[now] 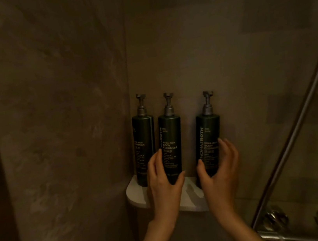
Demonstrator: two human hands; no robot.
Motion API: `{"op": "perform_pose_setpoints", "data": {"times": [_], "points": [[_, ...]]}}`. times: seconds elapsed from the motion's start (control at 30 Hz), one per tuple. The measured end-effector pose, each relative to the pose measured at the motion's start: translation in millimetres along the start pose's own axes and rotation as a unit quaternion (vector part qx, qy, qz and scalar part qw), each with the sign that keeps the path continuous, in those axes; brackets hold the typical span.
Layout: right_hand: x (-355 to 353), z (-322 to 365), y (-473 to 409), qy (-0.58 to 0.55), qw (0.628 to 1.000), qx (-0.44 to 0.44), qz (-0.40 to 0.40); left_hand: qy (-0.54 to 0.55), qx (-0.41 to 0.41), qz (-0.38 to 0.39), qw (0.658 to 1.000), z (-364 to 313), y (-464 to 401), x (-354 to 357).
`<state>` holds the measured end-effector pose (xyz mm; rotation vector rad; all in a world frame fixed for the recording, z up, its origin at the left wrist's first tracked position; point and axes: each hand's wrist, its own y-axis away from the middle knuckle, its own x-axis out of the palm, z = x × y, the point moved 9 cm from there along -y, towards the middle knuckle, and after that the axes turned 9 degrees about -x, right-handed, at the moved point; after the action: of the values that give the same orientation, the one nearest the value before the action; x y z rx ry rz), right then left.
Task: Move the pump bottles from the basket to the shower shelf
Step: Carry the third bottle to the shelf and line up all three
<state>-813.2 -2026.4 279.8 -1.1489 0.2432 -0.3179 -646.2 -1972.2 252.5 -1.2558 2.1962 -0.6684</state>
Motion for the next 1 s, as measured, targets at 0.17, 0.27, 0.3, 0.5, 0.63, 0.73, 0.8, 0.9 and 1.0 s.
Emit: {"op": "perform_pose_setpoints", "data": {"times": [0.17,0.27,0.3,0.5,0.63,0.73,0.8,0.9,1.0], "points": [[26.6,-50.2,13.6,-0.068,0.981,0.155,0.092,0.004,-0.078,0.022,0.997,13.2,-5.3,15.7],[34.4,-56.6,17.9,-0.108,0.971,0.182,0.108,0.019,-0.089,0.02,0.996,17.9,-8.0,17.9],[34.9,-57.3,18.3,-0.111,0.97,0.185,0.108,0.02,-0.089,0.019,0.996,18.5,-8.2,18.1],[37.8,-60.9,20.6,-0.113,0.97,0.184,0.111,0.008,-0.086,0.01,0.996,18.2,-6.4,19.2],[41.1,-59.6,20.3,-0.112,0.972,0.174,0.113,0.014,-0.084,0.016,0.996,17.7,-5.6,19.8],[43.9,-57.8,22.1,-0.123,0.97,0.175,0.117,0.009,-0.078,0.017,0.997,18.2,-5.1,19.9],[45.2,-57.3,22.5,-0.123,0.969,0.175,0.12,0.004,-0.073,0.016,0.997,17.7,-4.9,20.0],[47.2,-57.2,23.2,-0.119,0.969,0.172,0.133,0.008,-0.068,0.015,0.998,17.0,-4.3,19.3],[48.7,-57.0,24.5,-0.119,0.967,0.167,0.149,0.015,-0.06,0.003,0.998,17.2,-4.0,16.5]]}}
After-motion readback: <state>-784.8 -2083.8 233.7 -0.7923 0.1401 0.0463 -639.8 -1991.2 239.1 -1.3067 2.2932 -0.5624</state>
